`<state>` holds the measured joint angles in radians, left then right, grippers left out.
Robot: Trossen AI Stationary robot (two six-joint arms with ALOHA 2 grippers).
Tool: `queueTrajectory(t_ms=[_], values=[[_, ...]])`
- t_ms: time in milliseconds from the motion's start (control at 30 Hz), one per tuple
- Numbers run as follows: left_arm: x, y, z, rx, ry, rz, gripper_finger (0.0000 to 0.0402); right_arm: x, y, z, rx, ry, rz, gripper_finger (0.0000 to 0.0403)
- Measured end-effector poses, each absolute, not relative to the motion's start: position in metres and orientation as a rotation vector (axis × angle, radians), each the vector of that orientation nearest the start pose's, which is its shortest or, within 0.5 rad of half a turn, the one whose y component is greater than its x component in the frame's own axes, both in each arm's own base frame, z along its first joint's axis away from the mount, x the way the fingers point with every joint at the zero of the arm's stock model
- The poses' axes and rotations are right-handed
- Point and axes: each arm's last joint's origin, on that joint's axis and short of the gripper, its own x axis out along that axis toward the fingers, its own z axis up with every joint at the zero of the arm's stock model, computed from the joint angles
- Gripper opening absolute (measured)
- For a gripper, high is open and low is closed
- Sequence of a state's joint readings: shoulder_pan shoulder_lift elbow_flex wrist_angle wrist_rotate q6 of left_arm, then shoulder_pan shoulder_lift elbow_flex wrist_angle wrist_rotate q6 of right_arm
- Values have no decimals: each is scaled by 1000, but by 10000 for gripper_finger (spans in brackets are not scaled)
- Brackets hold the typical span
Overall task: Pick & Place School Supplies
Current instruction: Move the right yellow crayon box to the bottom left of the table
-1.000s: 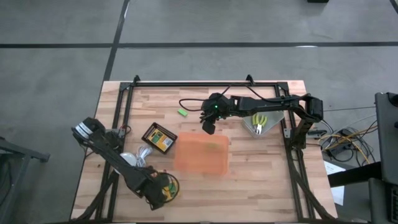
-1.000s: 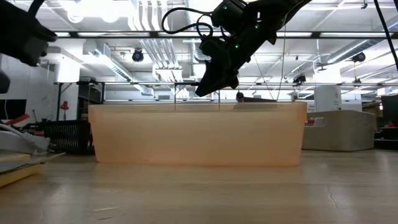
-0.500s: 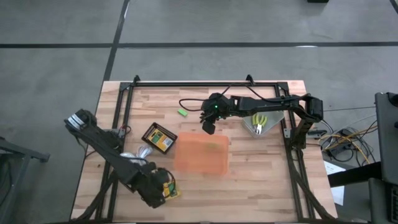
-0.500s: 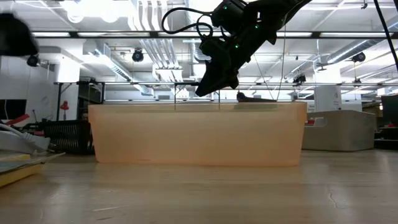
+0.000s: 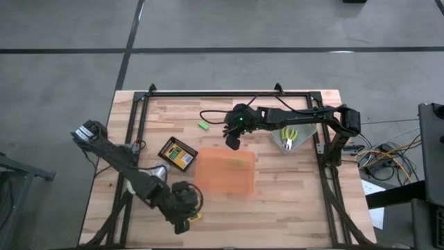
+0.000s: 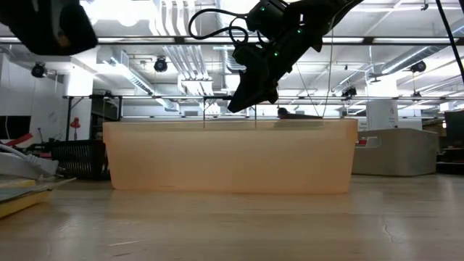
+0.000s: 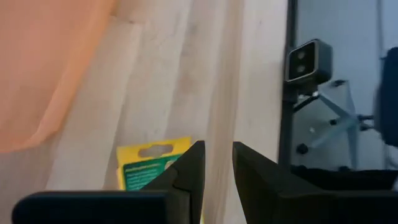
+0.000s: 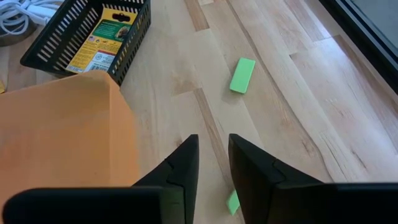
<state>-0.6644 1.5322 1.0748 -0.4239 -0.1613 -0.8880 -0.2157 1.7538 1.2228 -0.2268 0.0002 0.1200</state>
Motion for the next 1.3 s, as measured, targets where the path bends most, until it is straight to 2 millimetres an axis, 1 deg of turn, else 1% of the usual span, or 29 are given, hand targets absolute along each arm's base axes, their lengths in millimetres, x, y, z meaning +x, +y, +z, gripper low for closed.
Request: queueTrajectory(t_ms=[67, 200, 233, 267, 300, 367, 433, 500, 633, 767, 933, 1000, 1133, 1300], values=[[258, -188, 240, -442, 950, -144, 85, 371, -81, 224, 195, 743, -251, 78], [266, -183, 243, -186, 905, -406, 85, 371, -81, 224, 196, 743, -251, 71], [268, -181, 243, -146, 892, -431, 85, 371, -81, 224, 196, 742, -251, 69], [270, -177, 243, -155, 890, -423, 85, 371, -81, 224, 195, 743, -251, 68], [273, -173, 243, -219, 904, -383, 85, 371, -81, 224, 195, 742, -251, 68], [278, -162, 242, -438, 962, -248, 85, 371, -81, 224, 195, 742, -251, 69], [279, -154, 239, -586, 1022, -138, 85, 371, -81, 224, 195, 742, -251, 72], [277, -151, 236, -646, 1080, -95, 85, 371, -81, 224, 195, 743, -251, 75], [275, -154, 229, -603, 1102, -106, 85, 371, -81, 224, 195, 743, -251, 81], [265, -166, 206, -541, 1152, -59, 85, 371, -81, 224, 195, 742, -251, 85], [249, -181, 177, -467, 1167, -78, 85, 371, -81, 224, 195, 743, -251, 80], [246, -183, 170, -508, 1169, -52, 85, 371, -81, 224, 195, 740, -251, 76], [241, -179, 157, -600, 1195, 34, 85, 371, -81, 224, 195, 742, -251, 69], [235, -179, 149, -690, 1227, 27, 85, 371, -81, 224, 195, 742, -251, 71]])
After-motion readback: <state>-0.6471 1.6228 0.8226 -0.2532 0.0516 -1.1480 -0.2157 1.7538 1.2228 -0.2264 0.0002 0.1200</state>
